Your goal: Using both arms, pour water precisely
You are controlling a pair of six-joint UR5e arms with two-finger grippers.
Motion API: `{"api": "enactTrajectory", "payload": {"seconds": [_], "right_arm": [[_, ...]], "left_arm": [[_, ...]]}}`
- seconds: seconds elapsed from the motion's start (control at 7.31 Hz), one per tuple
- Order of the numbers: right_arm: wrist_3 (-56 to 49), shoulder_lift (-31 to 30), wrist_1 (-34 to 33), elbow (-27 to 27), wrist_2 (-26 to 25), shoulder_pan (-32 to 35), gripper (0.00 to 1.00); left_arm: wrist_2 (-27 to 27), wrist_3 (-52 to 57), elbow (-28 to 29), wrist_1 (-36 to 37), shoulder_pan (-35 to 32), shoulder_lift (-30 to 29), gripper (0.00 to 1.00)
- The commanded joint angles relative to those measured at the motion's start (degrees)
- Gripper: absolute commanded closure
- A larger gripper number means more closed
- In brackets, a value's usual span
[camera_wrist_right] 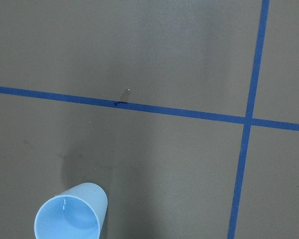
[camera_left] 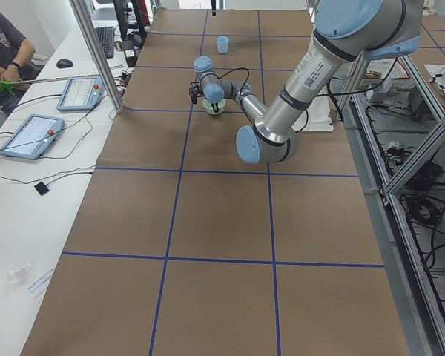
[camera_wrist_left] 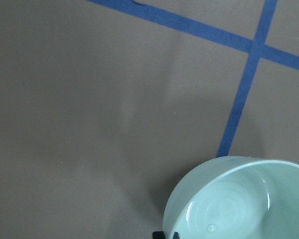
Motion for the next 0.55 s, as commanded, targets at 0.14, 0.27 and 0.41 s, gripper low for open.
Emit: {"api": "enactTrajectory", "payload": {"seconds": [0.14, 0.27, 0.41], "right_arm": [[-0.2, 0.0, 0.8, 0.1, 0.1, -0.4, 0.00], [-0.1, -0.4, 3.8, -0.1, 0.0, -1.6, 0.00], [0.0, -0.5, 6.3, -0.3, -0.1, -2.6, 0.00]], "left_arm": [[1.4, -0.9, -1.0, 0.0, -0.3, 0.0, 0.00], [3.8, -1.3, -3.4, 0.0, -0.5, 0.4, 0.01], [3.9, -1.3, -8.4, 0.3, -1.3, 3.2, 0.01]]}}
